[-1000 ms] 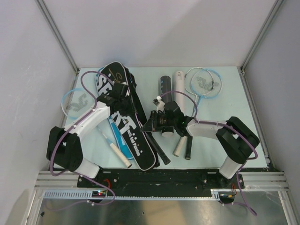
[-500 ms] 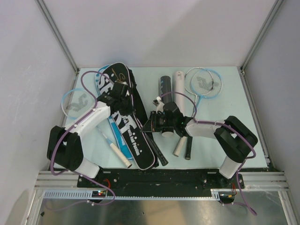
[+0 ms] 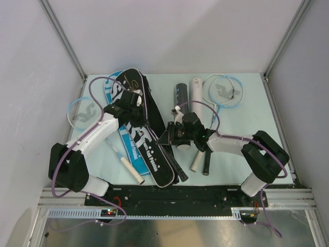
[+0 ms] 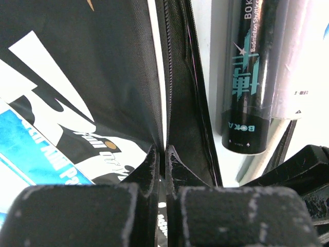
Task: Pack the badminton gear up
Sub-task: Place the racket in the racket bag.
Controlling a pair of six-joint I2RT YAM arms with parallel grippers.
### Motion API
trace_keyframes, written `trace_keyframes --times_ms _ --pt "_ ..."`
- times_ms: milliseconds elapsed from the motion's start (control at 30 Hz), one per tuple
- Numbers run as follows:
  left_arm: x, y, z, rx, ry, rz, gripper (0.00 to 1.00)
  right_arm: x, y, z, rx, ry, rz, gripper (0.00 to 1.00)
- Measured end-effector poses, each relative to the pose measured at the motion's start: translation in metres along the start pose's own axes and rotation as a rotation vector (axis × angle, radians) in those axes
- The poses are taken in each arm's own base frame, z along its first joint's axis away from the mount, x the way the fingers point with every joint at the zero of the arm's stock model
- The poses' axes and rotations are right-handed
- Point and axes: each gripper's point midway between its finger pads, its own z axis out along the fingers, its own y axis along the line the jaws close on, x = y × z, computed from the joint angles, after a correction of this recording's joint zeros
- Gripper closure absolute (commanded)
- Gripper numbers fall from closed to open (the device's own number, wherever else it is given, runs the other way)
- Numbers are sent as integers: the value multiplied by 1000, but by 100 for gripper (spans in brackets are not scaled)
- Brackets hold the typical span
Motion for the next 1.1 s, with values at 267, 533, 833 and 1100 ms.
trace_keyframes --times_ms 267,533,833,1100 --pt "7 -2 -6 26 30 57 100 7 -6 -8 6 -11 -16 60" --pt "11 -1 -6 33 48 94 100 18 -7 -19 -1 -8 -17 76" --pt "15 0 -7 38 66 110 100 23 -10 -22 -8 -8 -11 83" --pt "14 1 -9 45 61 173 100 17 -7 -27 -27 -19 -21 73"
